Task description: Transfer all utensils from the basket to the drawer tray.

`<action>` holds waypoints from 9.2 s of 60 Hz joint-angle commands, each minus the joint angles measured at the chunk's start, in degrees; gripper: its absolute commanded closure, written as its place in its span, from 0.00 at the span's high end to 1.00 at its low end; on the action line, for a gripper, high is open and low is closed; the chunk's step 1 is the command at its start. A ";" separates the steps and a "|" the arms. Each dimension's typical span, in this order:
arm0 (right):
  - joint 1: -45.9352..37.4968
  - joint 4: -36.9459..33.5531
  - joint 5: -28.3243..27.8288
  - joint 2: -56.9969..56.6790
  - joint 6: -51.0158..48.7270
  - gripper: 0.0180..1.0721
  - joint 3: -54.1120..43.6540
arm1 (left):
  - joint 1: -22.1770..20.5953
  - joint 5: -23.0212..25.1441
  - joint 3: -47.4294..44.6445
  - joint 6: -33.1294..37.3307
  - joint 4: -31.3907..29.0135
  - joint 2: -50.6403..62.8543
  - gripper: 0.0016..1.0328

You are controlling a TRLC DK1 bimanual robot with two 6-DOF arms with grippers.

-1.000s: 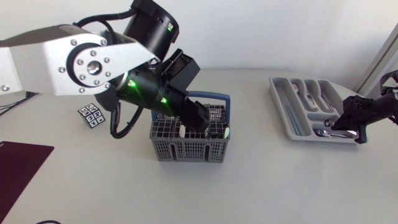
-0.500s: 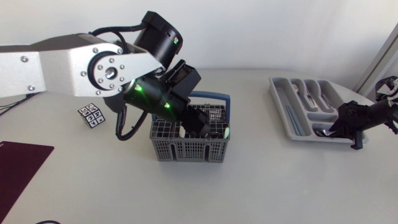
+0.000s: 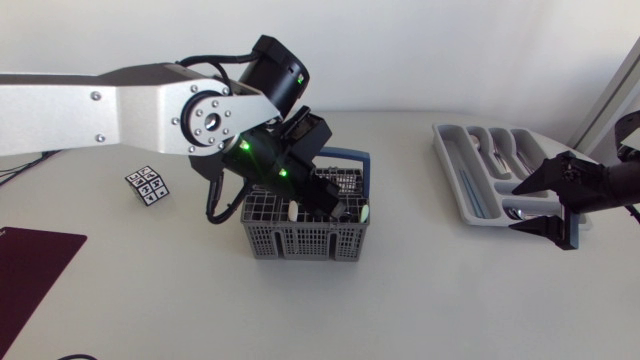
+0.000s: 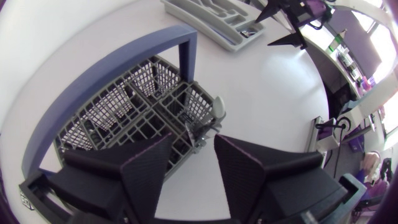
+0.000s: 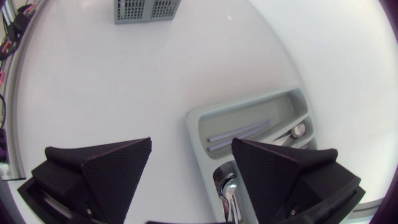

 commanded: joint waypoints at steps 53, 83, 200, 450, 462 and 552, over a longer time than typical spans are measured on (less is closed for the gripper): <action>14.84 0.05 -2.99 -25.09 12.84 0.94 -18.77 | 0.77 0.18 4.06 -2.62 -0.24 6.46 0.05; 16.07 -0.13 -2.37 -27.46 13.54 0.94 -19.74 | 3.85 8.27 2.22 -3.24 -0.42 1.80 0.04; 51.67 6.99 -14.68 -27.02 52.12 0.25 -9.54 | -2.83 30.59 1.86 9.24 -9.47 -14.81 0.03; 10.53 33.98 14.41 -22.01 14.59 0.93 -32.04 | -9.69 -20.73 -6.66 47.21 11.18 1.54 0.06; 12.29 33.98 15.12 -22.63 15.30 0.93 -32.83 | -9.34 -20.47 -6.13 46.86 11.09 0.40 0.05; 53.25 15.78 22.68 -41.61 60.74 0.86 -19.47 | -9.78 -23.20 9.33 13.72 -7.54 -11.20 0.06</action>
